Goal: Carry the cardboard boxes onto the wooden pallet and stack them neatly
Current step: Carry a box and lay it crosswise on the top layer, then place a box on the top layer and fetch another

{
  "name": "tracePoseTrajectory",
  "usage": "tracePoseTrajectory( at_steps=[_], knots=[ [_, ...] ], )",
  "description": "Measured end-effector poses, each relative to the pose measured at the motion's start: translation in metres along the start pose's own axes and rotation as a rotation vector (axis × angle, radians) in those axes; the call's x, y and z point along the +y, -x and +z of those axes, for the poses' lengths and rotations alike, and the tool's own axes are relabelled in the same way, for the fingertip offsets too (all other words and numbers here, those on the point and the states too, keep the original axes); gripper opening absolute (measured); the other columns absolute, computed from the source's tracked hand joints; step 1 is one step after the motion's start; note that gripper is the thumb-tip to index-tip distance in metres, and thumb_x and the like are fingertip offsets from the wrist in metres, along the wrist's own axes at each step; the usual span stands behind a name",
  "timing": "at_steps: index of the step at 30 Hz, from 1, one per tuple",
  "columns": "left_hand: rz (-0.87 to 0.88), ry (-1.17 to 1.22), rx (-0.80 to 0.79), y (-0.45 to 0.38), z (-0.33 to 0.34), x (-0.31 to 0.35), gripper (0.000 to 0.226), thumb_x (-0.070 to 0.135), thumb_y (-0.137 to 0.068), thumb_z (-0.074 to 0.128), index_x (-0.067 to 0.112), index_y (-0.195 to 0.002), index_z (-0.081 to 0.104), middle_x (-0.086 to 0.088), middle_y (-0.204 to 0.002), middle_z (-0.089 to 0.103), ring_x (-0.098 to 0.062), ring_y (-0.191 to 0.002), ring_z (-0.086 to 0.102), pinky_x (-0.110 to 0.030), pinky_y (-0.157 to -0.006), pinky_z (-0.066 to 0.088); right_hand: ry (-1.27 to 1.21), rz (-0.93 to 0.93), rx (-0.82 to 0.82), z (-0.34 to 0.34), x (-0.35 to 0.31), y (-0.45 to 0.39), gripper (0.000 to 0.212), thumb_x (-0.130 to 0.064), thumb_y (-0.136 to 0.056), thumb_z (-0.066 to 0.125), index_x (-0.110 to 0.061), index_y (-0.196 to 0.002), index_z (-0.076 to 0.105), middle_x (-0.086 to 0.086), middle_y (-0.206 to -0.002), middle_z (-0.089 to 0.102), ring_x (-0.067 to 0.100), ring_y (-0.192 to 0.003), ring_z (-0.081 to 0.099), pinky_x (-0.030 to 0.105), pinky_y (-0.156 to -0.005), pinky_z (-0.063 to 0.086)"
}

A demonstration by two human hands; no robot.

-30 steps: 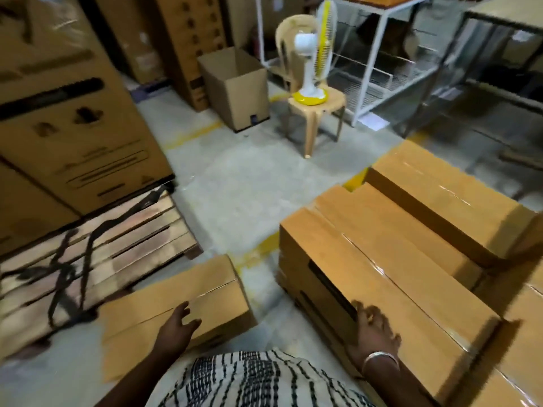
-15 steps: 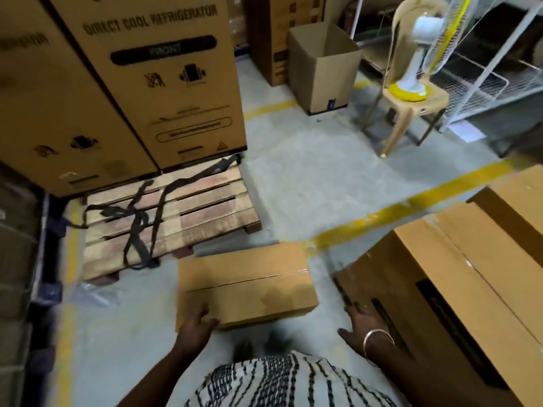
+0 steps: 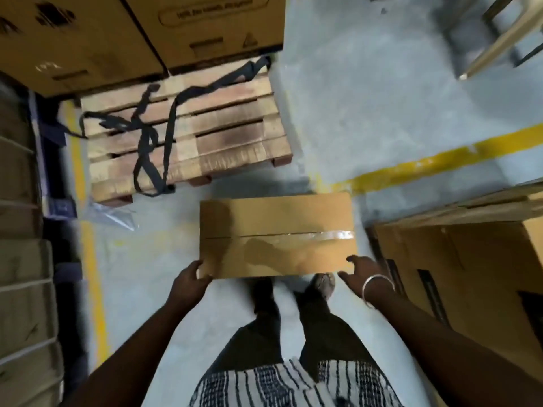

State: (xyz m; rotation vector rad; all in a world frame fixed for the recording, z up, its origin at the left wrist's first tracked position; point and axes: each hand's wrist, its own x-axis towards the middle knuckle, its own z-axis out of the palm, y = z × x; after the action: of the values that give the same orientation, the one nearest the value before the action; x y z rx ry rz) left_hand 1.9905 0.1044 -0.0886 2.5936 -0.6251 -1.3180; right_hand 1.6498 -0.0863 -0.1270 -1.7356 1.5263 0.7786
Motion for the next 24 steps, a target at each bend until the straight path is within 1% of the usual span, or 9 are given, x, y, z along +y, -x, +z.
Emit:
tracePoseTrajectory(
  at_steps=[4,9,11,13,15,17,19,21,24],
  knots=[
    [-0.086,-0.057,0.005,-0.054,0.032,-0.005,0.056,0.024,-0.093,0.062,0.010,-0.144,0.044,-0.015,-0.145,0.048,-0.034,-0.130,0.048,-0.038,-0.102,0.038,-0.106,0.045,-0.006,0.011,0.000,-0.076,0.063,-0.042,-0.088,0.066,-0.012,-0.140,0.047,0.022,-0.130,0.057,0.036,-0.122,0.053,0.036,-0.098,0.042],
    [-0.117,-0.073,0.028,-0.135,0.066,-0.003,0.067,0.027,-0.086,0.069,0.008,-0.144,0.042,-0.017,-0.141,0.052,-0.036,-0.126,0.051,-0.041,-0.101,0.043,-0.239,0.115,0.104,0.033,0.011,-0.161,0.083,-0.038,-0.082,0.072,-0.005,-0.148,0.034,0.029,-0.139,0.046,0.043,-0.127,0.047,0.046,-0.107,0.040],
    [-0.169,-0.036,0.074,-0.162,0.075,-0.005,0.070,0.026,-0.076,0.078,0.010,-0.137,0.048,-0.016,-0.130,0.058,-0.037,-0.117,0.057,-0.046,-0.095,0.049,-0.278,0.142,0.128,0.036,0.010,-0.182,0.082,-0.049,-0.081,0.063,-0.002,-0.143,0.036,0.029,-0.135,0.047,0.045,-0.123,0.049,0.046,-0.102,0.041],
    [-0.210,-0.015,0.106,-0.186,0.084,-0.013,0.070,0.023,-0.063,0.085,0.009,-0.125,0.056,-0.014,-0.124,0.062,-0.035,-0.112,0.060,-0.048,-0.090,0.053,-0.370,0.166,0.159,0.039,0.011,-0.200,0.077,-0.058,-0.078,0.057,-0.006,-0.132,0.041,0.025,-0.126,0.055,0.043,-0.115,0.055,0.041,-0.093,0.043],
    [-0.241,0.022,0.143,-0.202,0.089,-0.018,0.068,0.031,-0.051,0.085,0.010,-0.113,0.065,-0.010,-0.113,0.067,-0.031,-0.105,0.065,-0.044,-0.083,0.056,-0.452,0.228,0.174,0.044,0.013,-0.211,0.067,-0.052,-0.085,0.063,-0.008,-0.129,0.040,0.024,-0.123,0.057,0.040,-0.114,0.055,0.036,-0.085,0.039],
    [-0.308,0.108,0.210,-0.211,0.092,-0.021,0.063,0.032,-0.055,0.082,0.006,-0.110,0.065,-0.013,-0.109,0.068,-0.033,-0.100,0.066,-0.039,-0.077,0.055,-0.504,0.297,0.185,0.049,0.018,-0.221,0.067,-0.049,-0.087,0.065,-0.005,-0.130,0.039,0.024,-0.127,0.056,0.040,-0.116,0.055,0.034,-0.085,0.037],
    [-0.403,0.206,0.257,-0.219,0.091,-0.026,0.065,0.031,-0.063,0.079,0.000,-0.115,0.057,-0.019,-0.116,0.061,-0.039,-0.104,0.061,-0.044,-0.084,0.052,-0.538,0.342,0.177,0.053,0.019,-0.225,0.069,-0.051,-0.086,0.065,-0.005,-0.131,0.040,0.024,-0.129,0.056,0.040,-0.118,0.054,0.036,-0.089,0.040],
    [-0.420,0.289,0.191,-0.225,0.090,-0.036,0.075,0.042,-0.054,0.073,0.004,-0.116,0.058,-0.018,-0.113,0.064,-0.039,-0.102,0.061,-0.049,-0.089,0.052,-0.559,0.348,0.168,0.054,0.024,-0.231,0.071,-0.057,-0.082,0.066,-0.006,-0.128,0.046,0.021,-0.124,0.060,0.039,-0.114,0.057,0.036,-0.088,0.042],
    [-0.423,0.299,0.118,-0.232,0.086,-0.059,0.076,0.049,-0.047,0.071,0.012,-0.114,0.064,-0.015,-0.108,0.068,-0.036,-0.097,0.063,-0.049,-0.085,0.054,-0.565,0.306,0.107,0.050,0.033,-0.236,0.073,-0.069,-0.071,0.065,-0.009,-0.113,0.064,0.011,-0.101,0.068,0.032,-0.092,0.064,0.031,-0.076,0.044]
  ],
)
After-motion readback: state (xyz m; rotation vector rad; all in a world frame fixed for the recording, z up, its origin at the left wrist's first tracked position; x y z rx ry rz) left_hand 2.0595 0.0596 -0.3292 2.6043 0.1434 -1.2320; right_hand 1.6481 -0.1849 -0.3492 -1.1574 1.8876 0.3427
